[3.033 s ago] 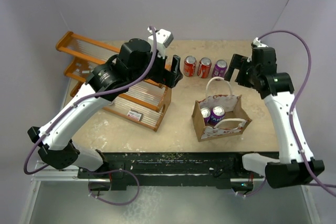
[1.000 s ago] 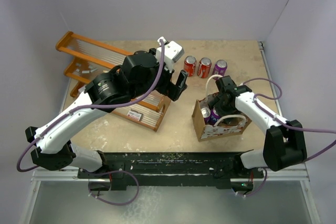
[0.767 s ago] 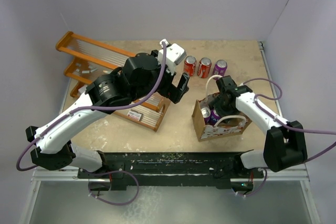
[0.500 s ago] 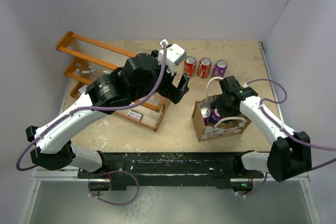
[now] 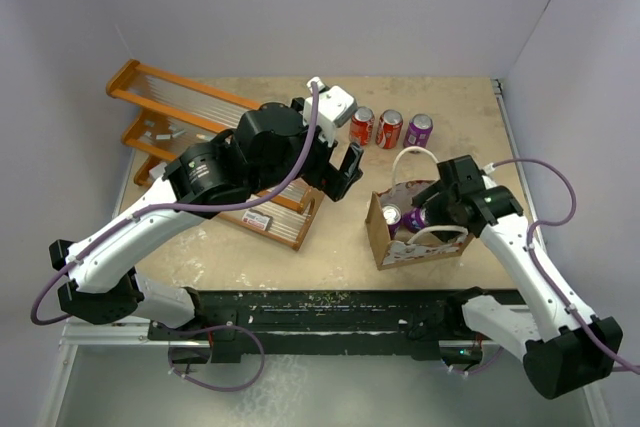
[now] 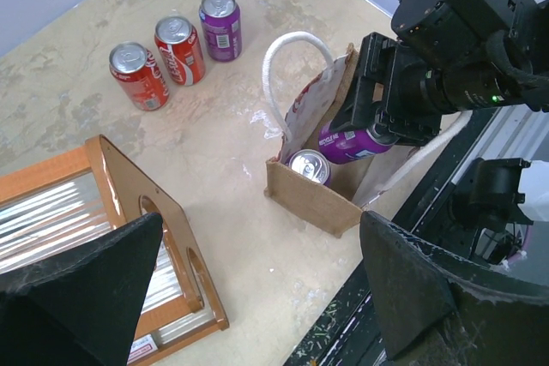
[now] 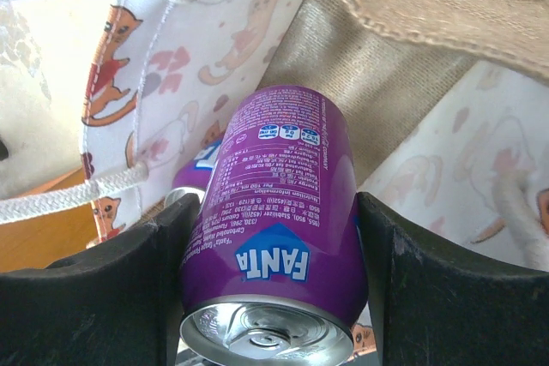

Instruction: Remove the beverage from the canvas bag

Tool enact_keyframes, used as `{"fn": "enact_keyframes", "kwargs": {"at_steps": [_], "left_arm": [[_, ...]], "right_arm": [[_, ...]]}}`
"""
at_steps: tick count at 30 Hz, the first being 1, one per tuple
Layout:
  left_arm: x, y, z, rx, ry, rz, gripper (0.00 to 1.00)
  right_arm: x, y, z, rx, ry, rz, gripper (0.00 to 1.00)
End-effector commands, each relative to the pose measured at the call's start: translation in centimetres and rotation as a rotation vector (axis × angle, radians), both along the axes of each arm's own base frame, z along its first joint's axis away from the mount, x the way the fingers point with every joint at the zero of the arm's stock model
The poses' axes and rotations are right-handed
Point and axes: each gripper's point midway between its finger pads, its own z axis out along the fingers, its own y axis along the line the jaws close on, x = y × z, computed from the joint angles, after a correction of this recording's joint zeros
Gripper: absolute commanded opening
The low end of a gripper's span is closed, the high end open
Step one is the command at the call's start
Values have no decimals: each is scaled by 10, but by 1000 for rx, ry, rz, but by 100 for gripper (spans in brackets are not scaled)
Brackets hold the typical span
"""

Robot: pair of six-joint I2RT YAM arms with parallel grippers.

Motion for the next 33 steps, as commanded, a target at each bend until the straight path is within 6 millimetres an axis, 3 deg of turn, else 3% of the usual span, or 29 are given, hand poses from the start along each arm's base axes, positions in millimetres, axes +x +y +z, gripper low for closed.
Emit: {"fn": "enact_keyframes", "kwargs": {"at_steps": [1, 13, 14, 16, 29, 33], "left_arm": [[-6, -9, 12, -60, -6, -29, 99], [-10, -8, 16, -73, -4, -35, 99], [-10, -8, 16, -73, -5, -36, 99], [-10, -8, 17, -74, -5, -34, 99], [-7, -7, 17, -67, -18, -26, 99], [-6, -6, 17, -63, -25, -19, 99]], "right_arm": [[0, -8, 25, -4, -75, -46, 0], [-3, -19, 67, -10, -256, -44, 0], [0, -19, 82, -5, -298, -44, 0], [1, -22, 91, -14, -331, -42, 0], [25, -29, 138, -132, -398, 14, 0], [30, -39, 152, -191, -414, -7, 0]]}}
